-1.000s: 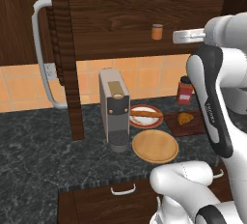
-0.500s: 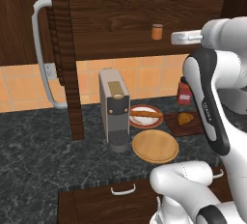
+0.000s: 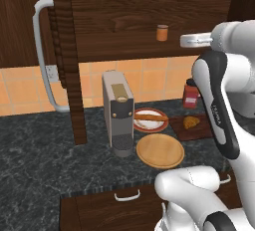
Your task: From the different types of pastries on the counter, select a croissant and place it on the cutting board. Then retrieve a jar of jam from the cabinet and place it alongside the croissant on the cutting board.
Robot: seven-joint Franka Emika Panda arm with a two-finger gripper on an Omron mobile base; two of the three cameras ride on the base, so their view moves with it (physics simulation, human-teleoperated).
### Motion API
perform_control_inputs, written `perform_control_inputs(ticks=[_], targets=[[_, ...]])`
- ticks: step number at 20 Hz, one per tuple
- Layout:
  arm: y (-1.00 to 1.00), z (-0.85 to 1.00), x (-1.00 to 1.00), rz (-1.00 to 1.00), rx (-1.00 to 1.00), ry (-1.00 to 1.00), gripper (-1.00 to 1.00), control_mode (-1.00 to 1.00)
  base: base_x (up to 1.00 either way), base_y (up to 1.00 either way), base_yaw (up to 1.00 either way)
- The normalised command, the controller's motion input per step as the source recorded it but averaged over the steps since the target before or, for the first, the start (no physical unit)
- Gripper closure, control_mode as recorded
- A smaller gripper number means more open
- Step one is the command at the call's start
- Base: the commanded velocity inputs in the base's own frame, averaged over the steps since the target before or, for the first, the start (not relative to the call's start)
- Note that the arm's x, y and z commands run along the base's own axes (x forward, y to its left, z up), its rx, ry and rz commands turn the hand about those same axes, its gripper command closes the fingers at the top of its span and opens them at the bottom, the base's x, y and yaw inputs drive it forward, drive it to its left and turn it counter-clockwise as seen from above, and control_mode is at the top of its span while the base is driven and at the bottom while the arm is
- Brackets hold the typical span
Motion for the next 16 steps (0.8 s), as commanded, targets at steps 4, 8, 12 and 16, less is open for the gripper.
perform_control_inputs(ticks=[4, 8, 12, 16], targets=[[0.00, -0.18, 0.23, 0.00, 0.00, 0.00, -1.00, -1.00, 0.00, 0.00, 0.00], [0.00, -0.01, 0.29, 0.00, 0.00, 0.00, -1.00, -1.00, 0.00, 0.00, 0.00], [0.00, -0.01, 0.23, 0.00, 0.00, 0.00, -1.00, -1.00, 0.00, 0.00, 0.00], [-0.05, -0.03, 0.21, 0.00, 0.00, 0.00, -1.00, -1.00, 0.00, 0.00, 0.00]])
